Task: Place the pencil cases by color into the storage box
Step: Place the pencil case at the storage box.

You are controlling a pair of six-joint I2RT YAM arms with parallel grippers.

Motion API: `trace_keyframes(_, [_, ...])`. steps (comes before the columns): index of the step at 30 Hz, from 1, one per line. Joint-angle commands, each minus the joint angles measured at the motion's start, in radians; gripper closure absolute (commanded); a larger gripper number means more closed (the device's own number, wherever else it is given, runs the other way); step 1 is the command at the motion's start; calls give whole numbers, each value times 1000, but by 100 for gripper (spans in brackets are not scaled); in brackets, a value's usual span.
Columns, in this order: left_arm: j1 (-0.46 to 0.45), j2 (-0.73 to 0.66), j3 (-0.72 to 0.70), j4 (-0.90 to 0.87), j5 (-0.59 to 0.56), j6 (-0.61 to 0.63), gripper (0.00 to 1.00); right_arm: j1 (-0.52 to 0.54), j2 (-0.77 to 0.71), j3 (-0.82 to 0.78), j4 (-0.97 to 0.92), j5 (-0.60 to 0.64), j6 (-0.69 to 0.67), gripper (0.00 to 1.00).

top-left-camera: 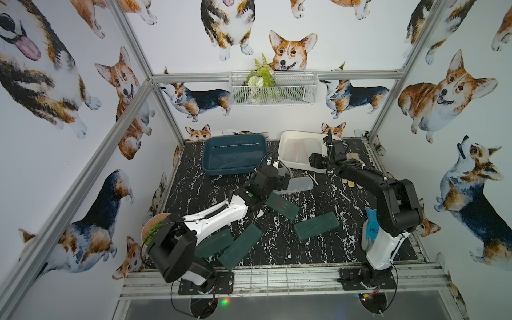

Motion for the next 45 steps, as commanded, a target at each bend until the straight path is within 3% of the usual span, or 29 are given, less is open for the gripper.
trace_keyframes(1, [20, -31, -38, 38, -20, -34, 0, 0, 0, 10, -14, 38, -27, 40])
trace_keyframes(12, [42, -51, -75, 67, 3, -43, 0, -41, 48, 81, -97, 162, -56, 39])
trace_keyframes(35, [44, -97, -109, 95, 27, -46, 0, -113, 274, 352, -205, 214, -51, 39])
trace_keyframes(45, [45, -111, -116, 86, 16, -44, 0, -122, 321, 366, -186, 229, -62, 38])
